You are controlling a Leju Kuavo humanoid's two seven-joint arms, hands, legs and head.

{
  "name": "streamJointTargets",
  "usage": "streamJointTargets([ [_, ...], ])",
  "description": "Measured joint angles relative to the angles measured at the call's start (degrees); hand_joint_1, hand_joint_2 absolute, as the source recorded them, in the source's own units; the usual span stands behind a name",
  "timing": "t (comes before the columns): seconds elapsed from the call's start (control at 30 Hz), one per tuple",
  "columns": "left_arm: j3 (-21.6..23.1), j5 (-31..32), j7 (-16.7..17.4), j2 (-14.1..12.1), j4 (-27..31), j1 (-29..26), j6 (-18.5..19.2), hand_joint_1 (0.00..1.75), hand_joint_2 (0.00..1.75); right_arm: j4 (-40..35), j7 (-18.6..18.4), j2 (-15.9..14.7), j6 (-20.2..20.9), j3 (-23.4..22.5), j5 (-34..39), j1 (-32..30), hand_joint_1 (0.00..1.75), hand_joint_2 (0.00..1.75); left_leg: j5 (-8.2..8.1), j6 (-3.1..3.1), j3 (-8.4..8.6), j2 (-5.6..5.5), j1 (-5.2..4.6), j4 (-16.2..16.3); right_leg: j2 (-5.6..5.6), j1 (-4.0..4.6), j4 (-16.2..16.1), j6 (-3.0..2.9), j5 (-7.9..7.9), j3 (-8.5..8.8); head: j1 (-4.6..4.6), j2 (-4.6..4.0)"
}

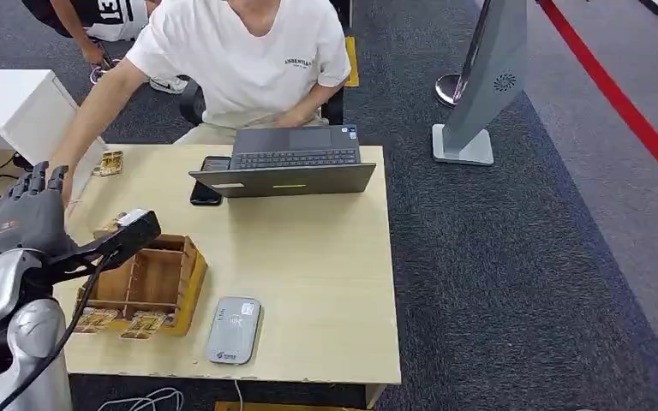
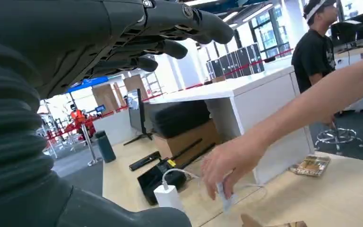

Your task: Pass the card to the sensor for recognition and then transmit it.

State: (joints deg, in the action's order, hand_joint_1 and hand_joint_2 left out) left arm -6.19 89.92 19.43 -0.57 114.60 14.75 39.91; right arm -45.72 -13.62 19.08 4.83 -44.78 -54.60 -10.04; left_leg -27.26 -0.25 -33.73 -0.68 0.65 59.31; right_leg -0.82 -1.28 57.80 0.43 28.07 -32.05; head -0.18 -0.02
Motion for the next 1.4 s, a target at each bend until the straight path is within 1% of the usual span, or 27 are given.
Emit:
streamJointTargets([
  [0.13, 0.02, 0.00, -0.79, 0.09, 0.00, 0.00, -1.46, 0.00, 1.75, 0.28, 0.44, 0.00, -0.02, -0.11, -1.05, 0.05, 0.00, 1.75, 0.00, 0.00, 0.00, 0.00, 0.00, 0.00, 0.00, 0.00, 0.00, 0.00, 0.00, -0.01, 0.00, -0.02],
  [0.5, 1.88, 0.00, -1.18, 0.61, -0.28, 0.72, -3.54, 0.00, 1.75, 0.94, 1.14, 0.00, -0.02, -1.01, -2.51, 0.11, 0.00, 1.75, 0.00, 0.00, 0.00, 0.00, 0.00, 0.00, 0.00, 0.00, 0.00, 0.00, 0.00, -0.02, 0.00, 0.00],
  [0.7, 2.95, 0.00, -2.28, 0.83, -0.33, 1.42, -4.53, 0.00, 1.75, 1.11, 1.16, 0.00, -0.02, -0.98, -2.27, 0.13, 0.00, 1.75, 0.00, 0.00, 0.00, 0.00, 0.00, 0.00, 0.00, 0.00, 0.00, 0.00, 0.00, -0.01, 0.00, 0.00],
  [0.83, 3.50, 0.00, -3.91, 0.72, -1.20, 1.46, -6.34, 0.00, 1.75, 1.09, 0.63, 0.00, -0.13, -0.61, -0.72, 0.12, 0.00, 1.75, 0.00, 0.00, 0.00, 0.00, 0.00, 0.00, 0.01, 0.00, 0.00, 0.00, 0.00, -0.02, 0.02, 0.00],
  [0.9, 3.74, 0.00, -4.02, 0.72, -1.57, 1.45, -6.82, 0.00, 1.75, 1.09, 0.50, 0.00, -0.20, -0.33, -0.57, 0.14, 0.00, 1.75, 0.00, 0.00, 0.00, 0.00, 0.00, 0.00, 0.01, 0.00, 0.00, 0.00, 0.00, -0.02, 0.02, 0.00],
  [1.17, 3.83, 0.00, -4.05, 0.68, -2.51, 1.44, -7.02, 0.00, 1.75, 1.09, 0.39, 0.00, -0.24, 0.39, -0.28, 0.23, 0.00, 1.75, 0.00, 0.00, 0.00, 0.00, 0.00, 0.00, 0.00, 0.00, 0.00, 0.00, 0.00, -0.02, 0.00, 0.00],
  [1.2, 3.85, 0.00, -4.05, 0.68, -2.54, 1.44, -7.06, 0.30, 1.75, 1.09, 0.39, 0.00, -0.35, 0.44, -0.18, 0.23, 0.00, 1.75, 0.00, 0.00, 0.00, 0.00, 0.00, 0.00, 0.00, 0.00, 0.00, 0.00, 0.00, -0.02, 0.00, 0.00],
  [1.23, 3.85, 0.00, -4.05, 0.68, -2.54, 1.44, -7.08, 1.75, 1.75, 1.09, 0.39, 0.00, -0.39, 0.46, -0.09, 0.23, 0.00, 1.75, 0.00, 0.00, 0.00, 0.00, 0.00, 0.00, 0.00, 0.00, 0.00, 0.00, 0.00, -0.02, 0.00, 0.00],
  [1.3, 3.87, 0.00, -4.20, 0.68, -2.58, 1.44, -7.06, 1.75, 1.75, 1.09, 0.37, 0.00, -0.46, 0.48, -0.04, 0.23, 0.00, 1.75, 0.00, 0.00, 0.00, 0.00, 0.00, 0.00, 0.00, 0.00, 0.00, 0.00, 0.00, -0.02, 0.00, 0.00],
  [1.4, 3.87, 0.00, -5.38, 0.83, -2.67, 1.39, -7.08, 1.75, 1.75, 1.05, 0.22, 0.00, -0.48, 0.57, 0.09, 0.23, 0.00, 1.75, 0.00, 0.00, 0.00, 0.00, 0.00, 0.00, 0.00, 0.00, 0.00, 0.00, 0.00, -0.02, 0.00, 0.00],
])
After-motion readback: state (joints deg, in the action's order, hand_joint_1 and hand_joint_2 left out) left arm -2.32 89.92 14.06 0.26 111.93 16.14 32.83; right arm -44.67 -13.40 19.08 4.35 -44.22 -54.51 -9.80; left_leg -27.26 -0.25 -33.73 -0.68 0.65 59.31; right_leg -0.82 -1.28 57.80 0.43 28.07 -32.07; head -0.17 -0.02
